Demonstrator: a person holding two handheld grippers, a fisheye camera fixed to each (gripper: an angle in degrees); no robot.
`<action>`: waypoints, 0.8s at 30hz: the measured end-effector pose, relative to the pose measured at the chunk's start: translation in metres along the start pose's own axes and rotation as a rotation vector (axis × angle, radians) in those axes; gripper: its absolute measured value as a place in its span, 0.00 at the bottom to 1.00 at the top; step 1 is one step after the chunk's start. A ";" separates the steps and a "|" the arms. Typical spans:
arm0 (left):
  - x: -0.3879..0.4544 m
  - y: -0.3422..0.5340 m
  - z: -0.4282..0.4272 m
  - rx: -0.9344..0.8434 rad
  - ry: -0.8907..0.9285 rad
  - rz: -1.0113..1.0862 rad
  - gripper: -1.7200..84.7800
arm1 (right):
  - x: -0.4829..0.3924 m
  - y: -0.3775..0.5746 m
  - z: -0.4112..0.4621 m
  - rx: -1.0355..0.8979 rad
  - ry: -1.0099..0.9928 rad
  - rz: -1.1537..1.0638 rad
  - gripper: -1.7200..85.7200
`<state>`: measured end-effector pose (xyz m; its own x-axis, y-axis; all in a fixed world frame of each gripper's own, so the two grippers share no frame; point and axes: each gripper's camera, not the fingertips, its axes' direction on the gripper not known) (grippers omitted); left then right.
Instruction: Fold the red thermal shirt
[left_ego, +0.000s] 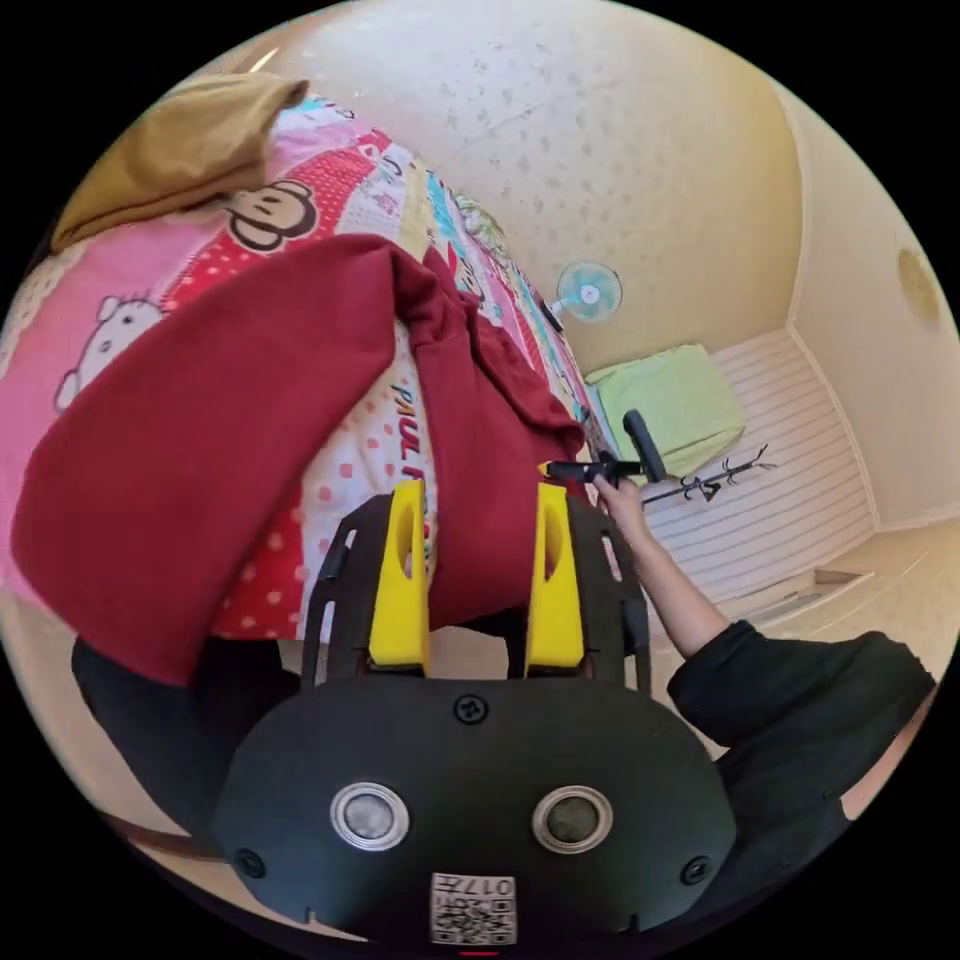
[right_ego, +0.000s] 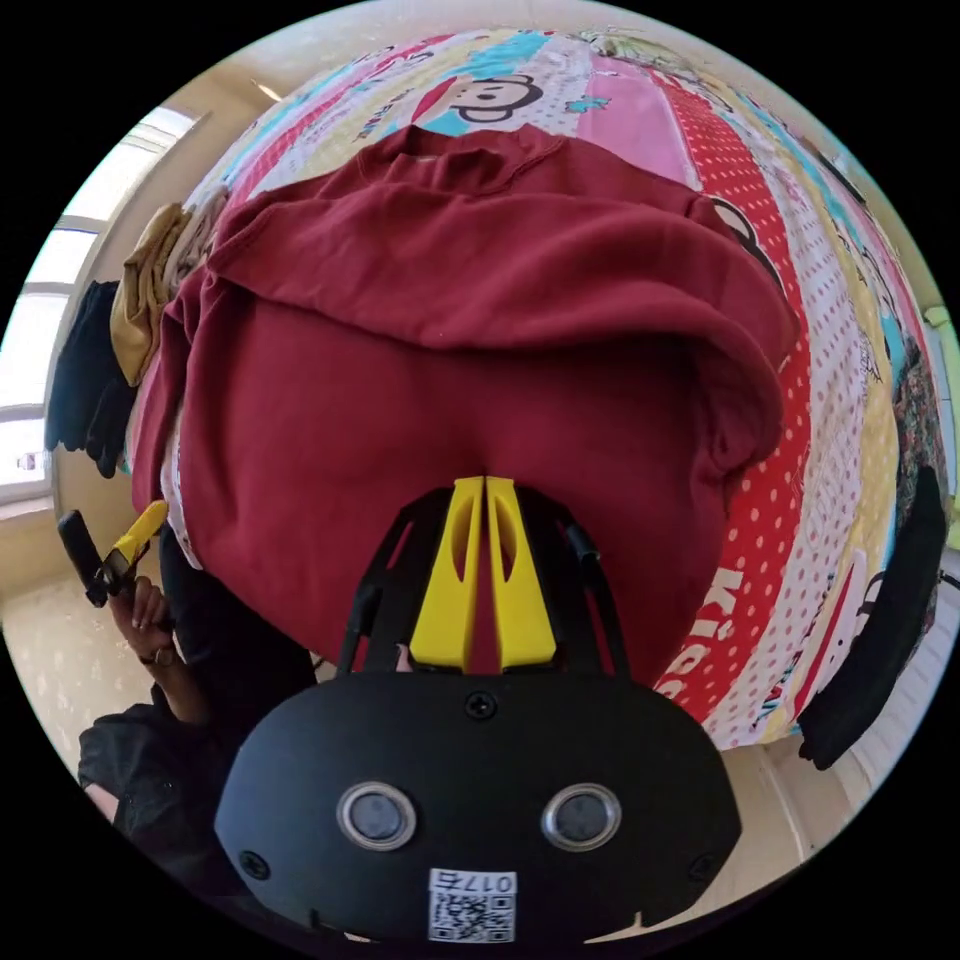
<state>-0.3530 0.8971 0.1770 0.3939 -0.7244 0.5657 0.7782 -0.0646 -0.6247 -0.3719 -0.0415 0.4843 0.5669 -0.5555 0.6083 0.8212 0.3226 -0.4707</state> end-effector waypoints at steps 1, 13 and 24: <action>-0.005 0.003 -0.010 0.020 -0.001 -0.029 0.21 | -0.002 0.000 -0.002 0.006 -0.010 0.029 0.03; -0.098 0.033 -0.042 0.131 0.329 -0.491 0.23 | -0.058 0.062 0.001 0.273 0.230 -0.009 0.02; -0.111 0.056 -0.057 0.347 0.477 -0.649 0.15 | 0.003 0.116 0.009 0.393 -0.087 0.110 0.02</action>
<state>-0.3809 0.9350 0.0488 -0.3644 -0.8316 0.4192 0.9131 -0.4076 -0.0149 -0.2744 0.0007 0.4372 0.6422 -0.4403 0.6275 0.7085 0.6535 -0.2665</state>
